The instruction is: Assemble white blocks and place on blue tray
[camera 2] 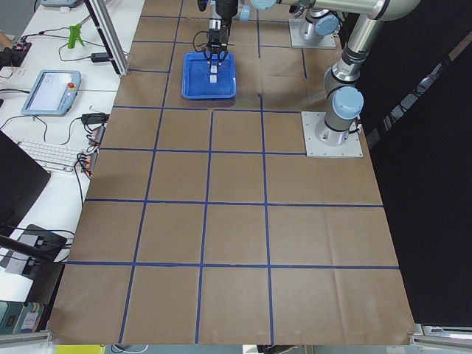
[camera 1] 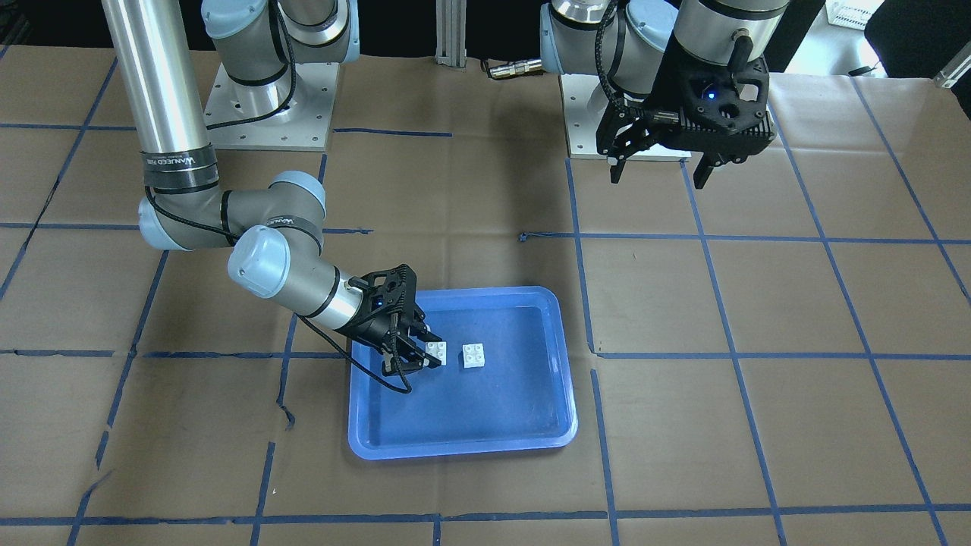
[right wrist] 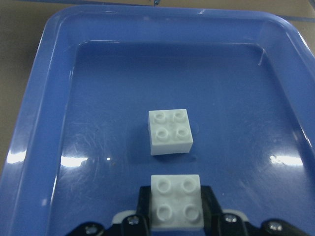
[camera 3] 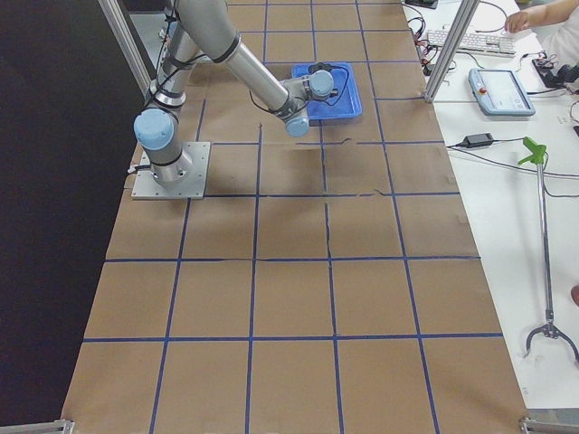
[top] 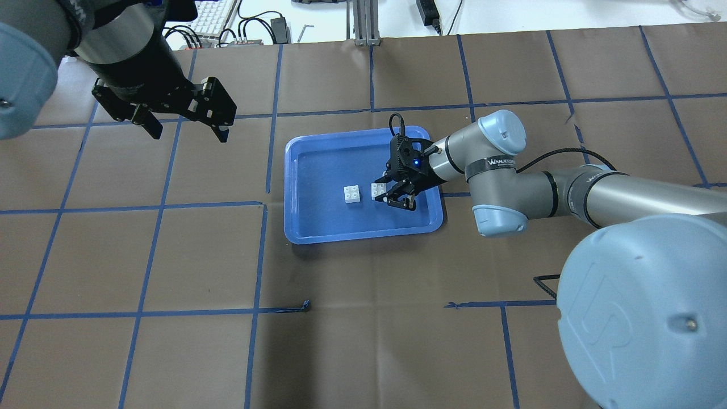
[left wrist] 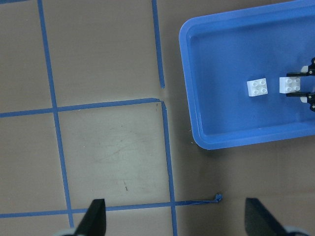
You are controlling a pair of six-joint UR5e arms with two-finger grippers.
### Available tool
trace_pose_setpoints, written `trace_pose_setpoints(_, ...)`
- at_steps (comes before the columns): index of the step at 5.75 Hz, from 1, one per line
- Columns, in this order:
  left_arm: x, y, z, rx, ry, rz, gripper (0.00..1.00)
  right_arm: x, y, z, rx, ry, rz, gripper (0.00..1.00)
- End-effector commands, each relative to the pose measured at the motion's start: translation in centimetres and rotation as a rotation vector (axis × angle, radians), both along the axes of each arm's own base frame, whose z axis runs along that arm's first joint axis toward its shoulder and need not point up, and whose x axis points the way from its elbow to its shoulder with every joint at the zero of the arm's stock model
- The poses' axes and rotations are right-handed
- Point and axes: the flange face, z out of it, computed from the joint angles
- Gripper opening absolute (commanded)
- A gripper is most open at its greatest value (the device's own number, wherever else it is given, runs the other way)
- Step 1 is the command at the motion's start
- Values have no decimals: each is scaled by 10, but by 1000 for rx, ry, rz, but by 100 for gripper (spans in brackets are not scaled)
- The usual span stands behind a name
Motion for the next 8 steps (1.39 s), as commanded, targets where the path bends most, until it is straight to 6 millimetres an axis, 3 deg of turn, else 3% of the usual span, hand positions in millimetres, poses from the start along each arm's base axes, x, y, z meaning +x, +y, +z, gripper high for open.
trace_pose_setpoints(1,0,0,0,-2,0,2,99,3,-9,0,-1,-7,-13,35)
trace_pose_setpoints(2,0,0,1,-4,-1,-1,99,11,-6,-10,22,-29,0,35)
trace_pose_setpoints(4,1,6,6,-5,-6,18,99,22,-4,-8,32,-32,1,35)
trace_pose_setpoints(8,13,2,8,-12,3,45,99,22,-3,-10,47,-29,-7,36)
